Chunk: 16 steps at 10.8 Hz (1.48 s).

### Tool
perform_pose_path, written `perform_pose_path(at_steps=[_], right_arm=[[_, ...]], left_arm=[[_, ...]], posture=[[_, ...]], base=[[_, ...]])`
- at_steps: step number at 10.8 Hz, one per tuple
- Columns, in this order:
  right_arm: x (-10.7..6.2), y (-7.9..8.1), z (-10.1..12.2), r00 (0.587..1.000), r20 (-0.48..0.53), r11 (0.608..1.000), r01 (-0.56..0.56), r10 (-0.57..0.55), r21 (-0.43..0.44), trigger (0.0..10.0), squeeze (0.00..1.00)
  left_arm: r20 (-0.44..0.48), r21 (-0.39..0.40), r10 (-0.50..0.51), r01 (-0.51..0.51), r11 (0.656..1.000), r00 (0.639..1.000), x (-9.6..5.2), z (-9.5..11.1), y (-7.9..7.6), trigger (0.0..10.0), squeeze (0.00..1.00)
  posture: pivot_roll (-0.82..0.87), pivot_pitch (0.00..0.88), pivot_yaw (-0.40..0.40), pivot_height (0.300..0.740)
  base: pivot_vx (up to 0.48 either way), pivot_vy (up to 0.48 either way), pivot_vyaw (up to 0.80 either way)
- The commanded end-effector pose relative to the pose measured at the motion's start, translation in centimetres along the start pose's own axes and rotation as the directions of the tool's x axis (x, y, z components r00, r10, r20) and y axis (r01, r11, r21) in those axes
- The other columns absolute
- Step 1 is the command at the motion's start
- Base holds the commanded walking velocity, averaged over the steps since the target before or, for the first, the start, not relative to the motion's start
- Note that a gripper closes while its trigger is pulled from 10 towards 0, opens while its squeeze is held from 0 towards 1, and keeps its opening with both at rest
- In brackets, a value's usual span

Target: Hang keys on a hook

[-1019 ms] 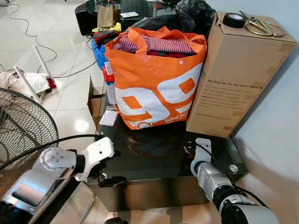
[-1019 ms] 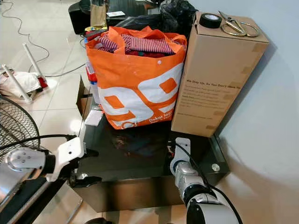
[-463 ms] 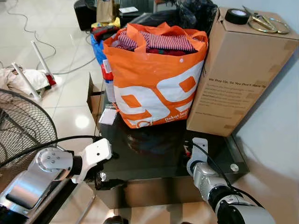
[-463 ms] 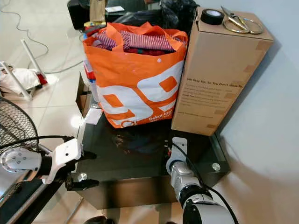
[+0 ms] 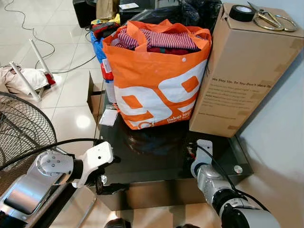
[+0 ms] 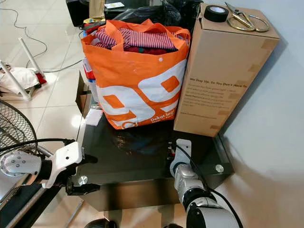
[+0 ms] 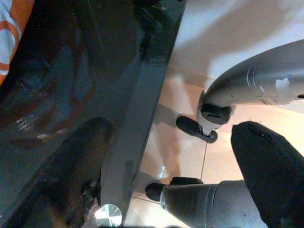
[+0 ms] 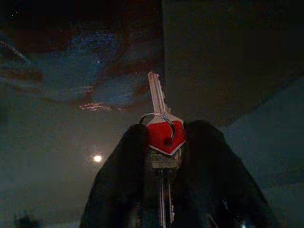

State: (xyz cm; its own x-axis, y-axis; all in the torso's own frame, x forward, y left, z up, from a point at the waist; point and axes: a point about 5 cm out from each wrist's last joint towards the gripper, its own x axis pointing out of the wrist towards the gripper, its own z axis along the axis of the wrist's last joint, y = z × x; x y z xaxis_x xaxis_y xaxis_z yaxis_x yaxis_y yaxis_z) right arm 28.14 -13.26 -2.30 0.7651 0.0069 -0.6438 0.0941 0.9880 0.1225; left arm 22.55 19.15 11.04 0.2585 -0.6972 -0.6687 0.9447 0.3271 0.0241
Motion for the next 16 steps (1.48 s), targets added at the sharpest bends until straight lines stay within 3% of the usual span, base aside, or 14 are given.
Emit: perform_pose_path(at_steps=[1,8,9,11,13,16], right_arm=[[0.0,-0.2,-0.1,1.000,-0.012,1.000,0.012,-0.012,0.000,3.5,0.00],[0.1,-0.7,0.8,1.000,0.013,1.000,0.017,-0.017,-0.004,2.2,0.00],[0.1,-1.2,0.9,1.000,0.022,1.000,0.023,-0.023,0.000,1.1,0.00],[0.1,-1.8,1.3,0.999,0.046,1.000,0.022,-0.022,0.012,0.0,0.00],[0.1,-2.3,2.5,0.995,0.097,1.000,-0.021,0.020,0.005,0.0,0.00],[-0.3,-2.5,3.7,0.974,0.189,0.990,-0.108,0.123,-0.090,0.0,0.00]], left_arm=[[0.008,0.010,0.000,0.000,1.000,1.000,0.0,0.4,0.1,10.0,0.09],[0.037,0.019,0.027,-0.027,0.999,0.999,0.6,1.1,0.8,10.0,0.09],[0.054,0.016,0.053,-0.053,0.998,0.997,1.0,1.3,1.3,10.0,0.08],[0.080,0.012,0.108,-0.109,0.994,0.991,1.5,1.7,2.1,10.0,0.08],[0.130,-0.006,0.201,-0.202,0.979,0.971,2.7,2.5,3.3,10.0,0.08],[0.194,-0.070,0.317,-0.309,0.948,0.928,3.7,3.4,4.2,10.0,0.09]], posture=[[0.15,0.086,0.002,0.740],[0.14,0.007,0.010,0.740],[0.13,0.000,0.014,0.740],[0.10,0.000,0.024,0.740],[0.06,0.000,0.034,0.740],[0.02,0.000,0.029,0.740]], base=[[0.000,0.000,0.00],[0.000,0.000,0.00],[0.000,0.000,0.00],[0.000,0.000,0.00],[0.000,0.000,0.00],[0.000,0.000,0.00]])
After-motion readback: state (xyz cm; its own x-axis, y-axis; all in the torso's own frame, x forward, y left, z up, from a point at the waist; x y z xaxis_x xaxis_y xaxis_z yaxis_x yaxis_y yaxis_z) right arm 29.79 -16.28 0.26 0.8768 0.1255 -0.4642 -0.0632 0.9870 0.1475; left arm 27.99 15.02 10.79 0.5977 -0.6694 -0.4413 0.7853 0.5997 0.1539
